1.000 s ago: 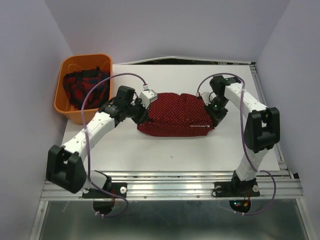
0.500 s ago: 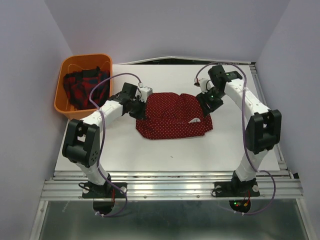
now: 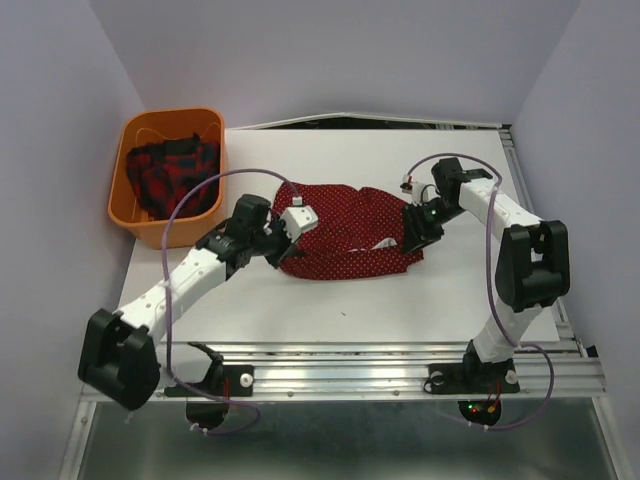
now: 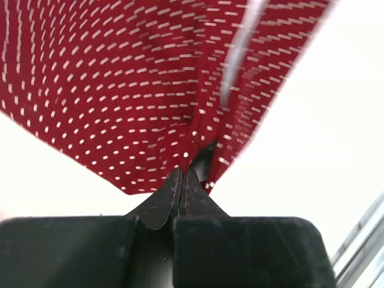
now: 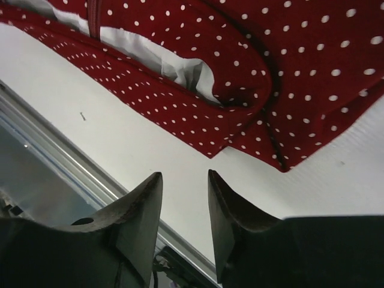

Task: Fold and stack the skirts
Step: Flatten the skirt out

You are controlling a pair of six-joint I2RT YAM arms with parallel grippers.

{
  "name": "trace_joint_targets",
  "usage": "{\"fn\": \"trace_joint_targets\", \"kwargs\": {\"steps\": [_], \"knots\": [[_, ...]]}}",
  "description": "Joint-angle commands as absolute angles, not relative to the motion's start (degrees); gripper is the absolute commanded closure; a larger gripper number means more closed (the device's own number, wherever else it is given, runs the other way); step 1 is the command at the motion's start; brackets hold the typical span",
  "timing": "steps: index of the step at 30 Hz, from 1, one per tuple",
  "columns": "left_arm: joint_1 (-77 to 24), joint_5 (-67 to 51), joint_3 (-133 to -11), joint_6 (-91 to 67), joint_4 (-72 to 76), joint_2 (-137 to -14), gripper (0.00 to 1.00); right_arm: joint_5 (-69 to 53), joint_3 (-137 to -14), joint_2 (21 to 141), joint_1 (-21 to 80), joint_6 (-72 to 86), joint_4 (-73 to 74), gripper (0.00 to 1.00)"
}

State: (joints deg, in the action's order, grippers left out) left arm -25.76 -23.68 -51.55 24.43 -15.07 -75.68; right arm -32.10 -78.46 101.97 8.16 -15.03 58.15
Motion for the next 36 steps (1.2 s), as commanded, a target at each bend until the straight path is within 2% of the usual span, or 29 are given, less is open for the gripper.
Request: {"fn": "trace_joint_targets", "kwargs": {"steps": [1, 7, 15, 20, 25, 36], "knots": [[-32.42, -22.77, -44.66, 37.86, -12.74, -64.88, 1.00, -38.59, -75.86, 99.50, 8.53, -11.51, 51.16, 0.56], [-38.75, -19.16, -38.76, 45.70, -14.68, -61.61, 1.00, -40.33, -73.04, 97.12, 8.53, -11.60, 49.40, 0.53], [-41.13, -19.07, -35.69, 58.08, -16.61, -59.16, 1.00, -43.60, -74.70, 94.83, 8.53, -16.52, 49.13, 0.46], [-43.24, -17.58, -30.60, 67.66, -16.00, -53.45, 1.00, -42.45, -78.39, 100.19, 8.53, -17.75, 48.96, 0.44], [-46.67, -15.12, -28.13, 69.78, -13.89, -50.37, 1.00, -41.31, -81.21, 105.64, 8.53, -17.14, 46.86, 0.45], [-48.60, -13.80, -28.30, 68.64, -12.04, -51.15, 1.00, -48.95, -85.51, 114.43, 8.53, -14.06, 44.21, 0.48]]}}
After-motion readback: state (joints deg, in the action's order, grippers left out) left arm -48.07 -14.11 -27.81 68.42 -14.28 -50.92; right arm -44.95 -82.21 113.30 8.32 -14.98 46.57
